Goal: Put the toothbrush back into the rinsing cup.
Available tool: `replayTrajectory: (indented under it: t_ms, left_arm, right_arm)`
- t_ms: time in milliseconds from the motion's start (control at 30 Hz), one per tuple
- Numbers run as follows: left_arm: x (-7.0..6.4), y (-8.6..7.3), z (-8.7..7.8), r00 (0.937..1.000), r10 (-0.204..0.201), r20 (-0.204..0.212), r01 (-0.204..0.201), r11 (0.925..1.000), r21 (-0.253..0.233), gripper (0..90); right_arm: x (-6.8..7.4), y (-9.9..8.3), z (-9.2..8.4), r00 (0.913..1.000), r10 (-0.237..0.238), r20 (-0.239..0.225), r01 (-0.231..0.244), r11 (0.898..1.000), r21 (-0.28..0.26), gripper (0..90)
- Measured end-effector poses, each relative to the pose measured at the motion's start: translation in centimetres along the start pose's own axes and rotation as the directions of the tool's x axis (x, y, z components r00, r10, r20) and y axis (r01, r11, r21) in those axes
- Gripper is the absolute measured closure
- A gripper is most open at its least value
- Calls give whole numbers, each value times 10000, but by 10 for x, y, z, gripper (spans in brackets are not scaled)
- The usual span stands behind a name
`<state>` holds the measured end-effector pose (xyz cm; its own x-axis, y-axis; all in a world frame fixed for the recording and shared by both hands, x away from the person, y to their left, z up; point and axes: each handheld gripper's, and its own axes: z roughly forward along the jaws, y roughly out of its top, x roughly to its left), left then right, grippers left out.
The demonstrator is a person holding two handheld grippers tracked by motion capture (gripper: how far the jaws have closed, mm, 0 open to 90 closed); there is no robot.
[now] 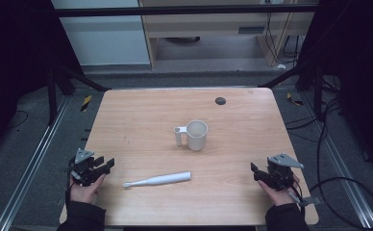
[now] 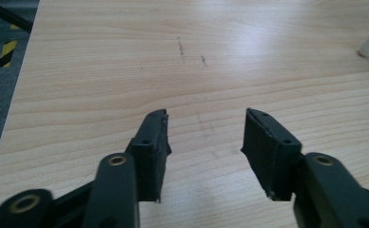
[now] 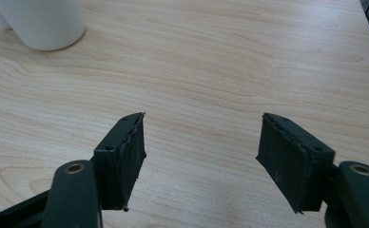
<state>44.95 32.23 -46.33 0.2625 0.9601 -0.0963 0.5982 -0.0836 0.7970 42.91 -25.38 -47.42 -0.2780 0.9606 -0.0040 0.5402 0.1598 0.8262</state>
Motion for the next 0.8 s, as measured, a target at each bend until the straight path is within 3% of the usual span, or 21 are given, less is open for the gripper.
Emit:
replayTrajectory:
  t_ms: [233,467,633,800]
  left_arm:
    - [-12,2,-9,9994,92,324,-90,9999,-53,648]
    - [-26,1,-13,9956,512,786,-513,9987,2,745]
    - [-33,0,-11,9915,823,1003,-848,9962,206,807]
    - [-33,0,-10,9914,863,987,-893,9956,265,843]
  right_arm:
    - [5,0,-7,9989,-130,-450,129,9999,-24,397]
    - [18,6,-9,9938,-316,-1062,311,9995,-63,498]
    - [33,12,-6,9839,-586,-1687,588,9983,-34,562]
    - [51,20,0,9708,-817,-2255,831,9965,-33,613]
